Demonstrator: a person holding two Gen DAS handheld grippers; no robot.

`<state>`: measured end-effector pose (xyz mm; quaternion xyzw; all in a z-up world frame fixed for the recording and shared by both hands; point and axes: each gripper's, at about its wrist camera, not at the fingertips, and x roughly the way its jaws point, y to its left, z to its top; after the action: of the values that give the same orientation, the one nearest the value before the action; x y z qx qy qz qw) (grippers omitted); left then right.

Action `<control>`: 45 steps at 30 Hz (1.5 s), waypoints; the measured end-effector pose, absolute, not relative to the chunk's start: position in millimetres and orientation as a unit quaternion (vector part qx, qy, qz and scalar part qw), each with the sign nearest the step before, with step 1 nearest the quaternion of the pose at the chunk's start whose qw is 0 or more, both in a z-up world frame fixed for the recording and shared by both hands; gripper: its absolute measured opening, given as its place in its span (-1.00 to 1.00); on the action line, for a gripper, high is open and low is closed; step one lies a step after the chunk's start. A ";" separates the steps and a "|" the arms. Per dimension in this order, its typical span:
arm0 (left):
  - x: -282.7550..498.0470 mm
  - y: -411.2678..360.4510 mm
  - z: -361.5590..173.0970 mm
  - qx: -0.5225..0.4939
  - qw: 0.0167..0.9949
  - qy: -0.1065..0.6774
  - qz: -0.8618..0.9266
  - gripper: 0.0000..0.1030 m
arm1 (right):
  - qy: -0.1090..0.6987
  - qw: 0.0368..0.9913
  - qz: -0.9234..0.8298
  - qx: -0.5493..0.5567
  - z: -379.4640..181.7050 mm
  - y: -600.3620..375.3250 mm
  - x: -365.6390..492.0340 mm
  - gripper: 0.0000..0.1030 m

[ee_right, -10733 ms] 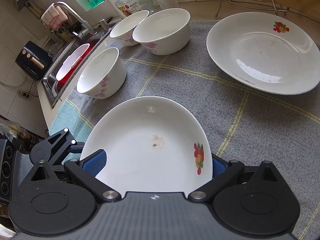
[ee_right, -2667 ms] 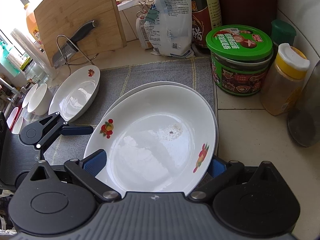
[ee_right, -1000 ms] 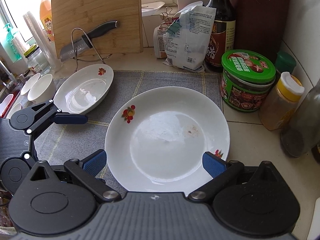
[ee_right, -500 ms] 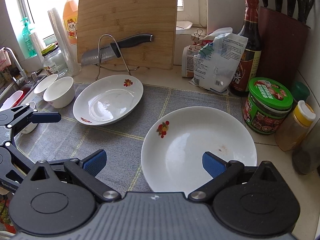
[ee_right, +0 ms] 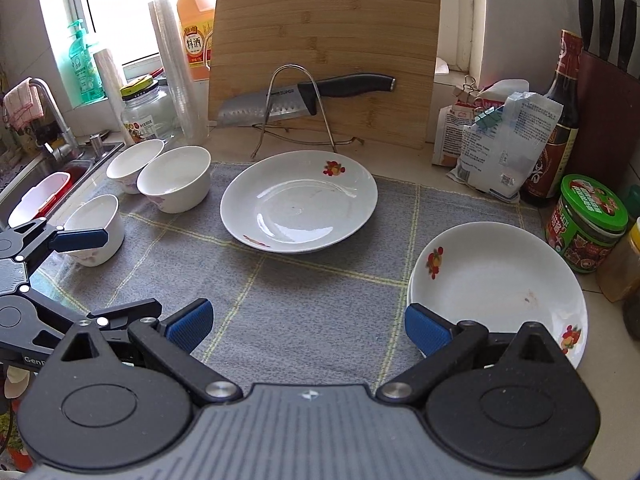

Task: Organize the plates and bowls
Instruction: 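Move both tools to the deep flowered plate beside the cutting board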

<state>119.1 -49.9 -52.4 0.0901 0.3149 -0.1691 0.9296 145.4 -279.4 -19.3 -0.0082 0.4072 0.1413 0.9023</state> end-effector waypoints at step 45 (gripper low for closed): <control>181.8 -89.2 -105.1 0.073 0.913 0.385 -0.117 0.99 | 0.462 0.855 0.235 -0.007 -49.7 -285.2 284.0 1.00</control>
<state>181.8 -89.2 -105.1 0.0733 0.3850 -0.1169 0.9125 284.0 -285.2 -49.7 -0.0075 0.4622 0.2353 0.8549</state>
